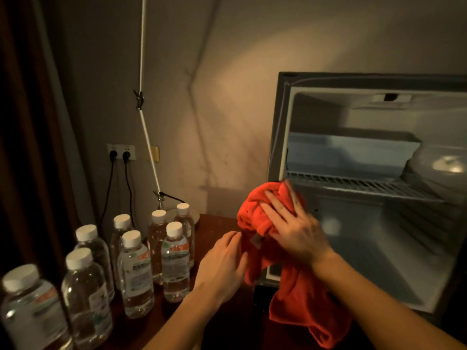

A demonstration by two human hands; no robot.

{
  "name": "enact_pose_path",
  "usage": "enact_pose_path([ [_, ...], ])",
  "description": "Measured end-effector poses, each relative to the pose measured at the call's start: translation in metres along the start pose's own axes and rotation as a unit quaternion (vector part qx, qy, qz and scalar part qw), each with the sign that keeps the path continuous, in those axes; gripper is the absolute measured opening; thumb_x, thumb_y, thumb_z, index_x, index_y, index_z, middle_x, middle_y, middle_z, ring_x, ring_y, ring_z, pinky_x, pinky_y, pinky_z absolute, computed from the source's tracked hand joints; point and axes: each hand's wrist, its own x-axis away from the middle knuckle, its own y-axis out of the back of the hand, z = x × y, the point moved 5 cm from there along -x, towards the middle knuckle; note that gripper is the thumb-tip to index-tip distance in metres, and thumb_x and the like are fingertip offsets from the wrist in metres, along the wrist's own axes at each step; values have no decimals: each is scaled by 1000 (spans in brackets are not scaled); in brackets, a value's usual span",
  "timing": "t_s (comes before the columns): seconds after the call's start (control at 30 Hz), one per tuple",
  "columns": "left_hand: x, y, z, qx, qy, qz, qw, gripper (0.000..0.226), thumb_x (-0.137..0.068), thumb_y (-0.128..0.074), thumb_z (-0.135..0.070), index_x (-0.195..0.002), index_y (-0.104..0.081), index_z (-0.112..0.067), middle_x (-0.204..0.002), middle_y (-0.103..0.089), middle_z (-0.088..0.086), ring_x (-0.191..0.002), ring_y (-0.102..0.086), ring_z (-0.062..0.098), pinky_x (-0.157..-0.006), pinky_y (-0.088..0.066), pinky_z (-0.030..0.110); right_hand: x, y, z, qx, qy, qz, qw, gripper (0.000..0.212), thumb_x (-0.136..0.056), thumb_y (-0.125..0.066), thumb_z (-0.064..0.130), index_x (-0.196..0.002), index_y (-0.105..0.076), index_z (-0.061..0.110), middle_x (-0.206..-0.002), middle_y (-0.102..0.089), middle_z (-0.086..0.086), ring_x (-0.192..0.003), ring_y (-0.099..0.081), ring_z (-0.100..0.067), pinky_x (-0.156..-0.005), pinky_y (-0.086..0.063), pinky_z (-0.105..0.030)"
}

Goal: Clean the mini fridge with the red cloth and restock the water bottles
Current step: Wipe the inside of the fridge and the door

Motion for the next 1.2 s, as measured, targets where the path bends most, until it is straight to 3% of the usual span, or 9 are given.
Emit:
enact_pose_path([
  [0.13, -10, 14, -11, 18, -21, -27, 999, 54, -99, -43, -45, -148, -31, -28, -150, -36, -11, -135, -38, 8, -107, -39, 26, -67, 43, -39, -6, -52, -61, 997, 55, -92, -46, 40, -141, -49, 14, -152, -38, -3, -145, -18, -38, -104, -45, -44],
  [0.2, -16, 21, -24, 16, -39, -38, 998, 57, -98, -44, -43, -151, -27, -28, -153, -33, -10, -137, -37, 8, -108, -36, 25, -105, 63, -55, 9, -73, -89, 993, 55, -94, -47, 39, -141, -49, 11, -150, -40, -6, -145, -16, -39, -110, -37, -45],
  [0.33, -32, 34, -44, -11, -65, -70, 995, 67, -98, -45, -45, -155, -18, -24, -159, -26, -3, -143, -30, 13, -111, -29, 24, -130, 66, -54, 28, -94, -99, 990, 60, -88, -47, 36, -139, -49, 5, -150, -40, -13, -145, -14, -43, -111, -35, -48],
  [0.47, -36, 38, -55, -27, -103, -75, 991, 76, -95, -51, -42, -156, -9, -29, -164, -14, -4, -148, -19, 11, -111, -11, 11, -114, 53, -43, 78, -74, -81, 991, 60, -89, -53, 34, -140, -47, 4, -150, -38, -15, -144, -16, -44, -107, -40, -48],
  [0.63, -38, 33, -60, -64, -117, -62, 989, 76, -94, -47, -44, -157, -7, -29, -165, -8, -5, -150, -12, 14, -114, 2, 16, -146, 64, -57, 187, -54, -70, 978, 56, -89, -68, 27, -137, -51, 4, -146, -45, -13, -141, -25, -44, -103, -43, -48],
  [0.8, -48, 37, -76, -93, -137, -64, 984, 76, -88, -39, -45, -157, -15, -26, -165, -4, -7, -151, -6, 12, -123, -12, 32, -161, 83, -65, 181, -77, -103, 975, 52, -89, -66, 27, -135, -54, 8, -145, -48, -9, -142, -27, -37, -107, -41, -43],
  [0.93, -54, 40, -97, -124, -165, -66, 976, 72, -78, -49, -41, -146, -40, -21, -160, -27, -2, -149, -17, 14, -121, -17, 35, -154, 96, -82, 118, -113, -107, 981, 45, -91, -65, 22, -133, -55, 10, -144, -50, -6, -143, -27, -34, -106, -43, -42],
  [1.07, -53, 37, -114, -121, -199, -58, 971, 77, -73, -51, -41, -147, -43, -20, -156, -37, -2, -146, -29, 16, -118, -17, 34, -131, 120, -121, 62, -168, -110, 978, 52, -87, -68, 27, -133, -55, 7, -143, -50, -7, -141, -30, -36, -108, -37, -43],
  [1.2, -56, 27, -128, -144, -217, -57, 964, 78, -75, -53, -42, -149, -39, -21, -158, -32, -1, -148, -19, 16, -120, -21, 38, -89, 149, -163, 70, -216, -89, 970, 55, -86, -68, 22, -136, -51, 5, -145, -47, -9, -142, -28, -38, -110, -35, -45],
])
